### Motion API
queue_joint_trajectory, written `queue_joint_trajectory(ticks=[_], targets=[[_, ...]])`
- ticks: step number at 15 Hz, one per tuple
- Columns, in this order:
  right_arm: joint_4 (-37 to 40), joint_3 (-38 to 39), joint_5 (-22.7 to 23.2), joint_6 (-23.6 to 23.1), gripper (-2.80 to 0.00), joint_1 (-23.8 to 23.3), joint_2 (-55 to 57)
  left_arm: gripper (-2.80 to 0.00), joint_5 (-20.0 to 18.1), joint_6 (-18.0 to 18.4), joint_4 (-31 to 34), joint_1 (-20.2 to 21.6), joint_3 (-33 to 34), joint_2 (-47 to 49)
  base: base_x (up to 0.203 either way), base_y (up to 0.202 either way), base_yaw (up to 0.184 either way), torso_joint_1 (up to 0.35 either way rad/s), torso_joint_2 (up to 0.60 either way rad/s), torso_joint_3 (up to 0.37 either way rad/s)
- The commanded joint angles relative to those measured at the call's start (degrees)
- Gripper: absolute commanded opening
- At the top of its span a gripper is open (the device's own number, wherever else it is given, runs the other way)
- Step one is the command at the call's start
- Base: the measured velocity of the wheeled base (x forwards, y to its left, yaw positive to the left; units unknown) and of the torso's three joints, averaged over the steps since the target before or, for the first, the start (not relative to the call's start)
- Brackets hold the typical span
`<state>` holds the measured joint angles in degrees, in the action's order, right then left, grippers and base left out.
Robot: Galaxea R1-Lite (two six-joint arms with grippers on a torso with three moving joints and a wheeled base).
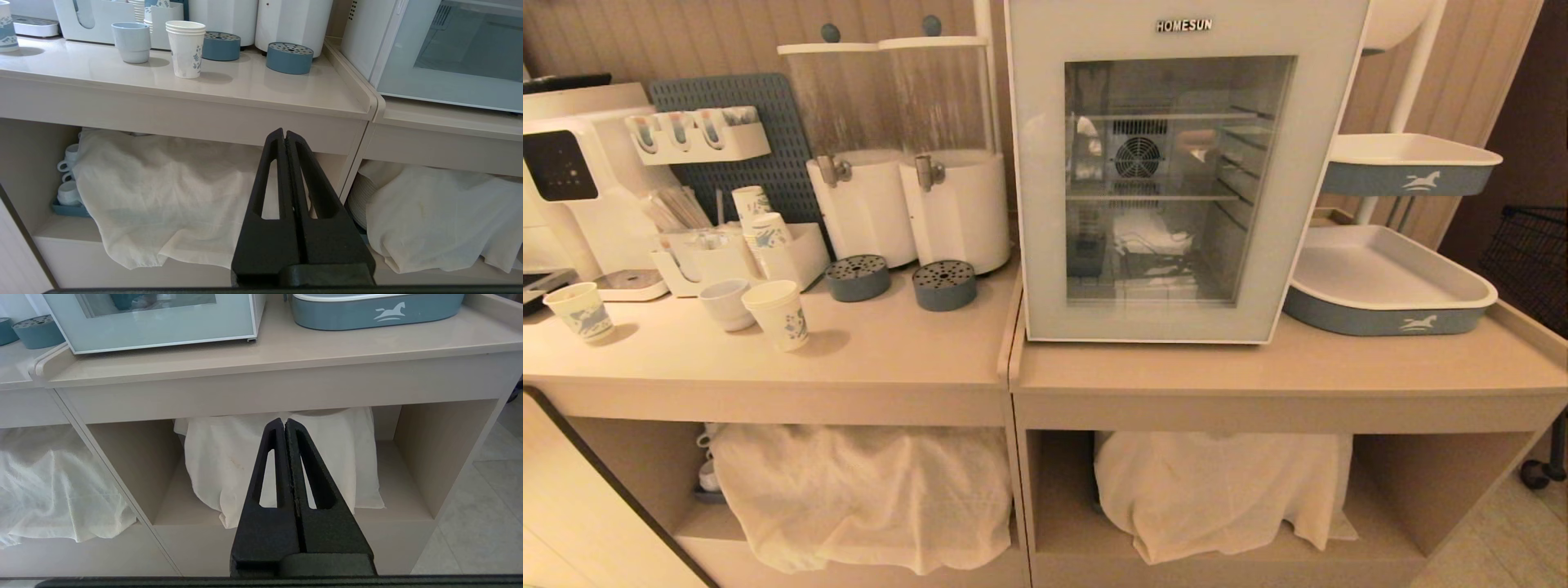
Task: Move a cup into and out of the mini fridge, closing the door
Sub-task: Open the freezer door
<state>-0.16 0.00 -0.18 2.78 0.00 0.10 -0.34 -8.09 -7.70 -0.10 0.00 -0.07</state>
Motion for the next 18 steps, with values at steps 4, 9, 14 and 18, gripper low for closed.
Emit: queue_joint_trajectory(ticks=[4, 9, 14, 18], targets=[[0.0, 0.0, 0.0, 0.0, -2.8, 0.0, 0.1, -2.8, 0.0, -0.1, 0.0, 0.0, 2.3, -0.2, 0.0, 0.0, 0.0, 0.0, 0.0, 0.0], [0.0, 0.0, 0.0, 0.0, -2.8, 0.0, 0.1, -2.8, 0.1, 0.1, 0.1, 0.0, 2.3, -0.2, 0.042, -0.048, 0.004, -0.001, 0.0, 0.002], [0.0, 0.0, 0.0, 0.0, -2.8, 0.0, 0.1, -2.8, 0.1, 0.1, 0.0, 0.0, 2.3, -0.2, 0.188, -0.17, 0.0, 0.003, 0.0, 0.002], [0.0, 0.0, 0.0, 0.0, -2.8, 0.0, 0.1, -2.8, 0.0, -0.1, 0.1, 0.0, 2.3, -0.2, 0.141, -0.015, 0.006, 0.004, 0.0, 0.002]])
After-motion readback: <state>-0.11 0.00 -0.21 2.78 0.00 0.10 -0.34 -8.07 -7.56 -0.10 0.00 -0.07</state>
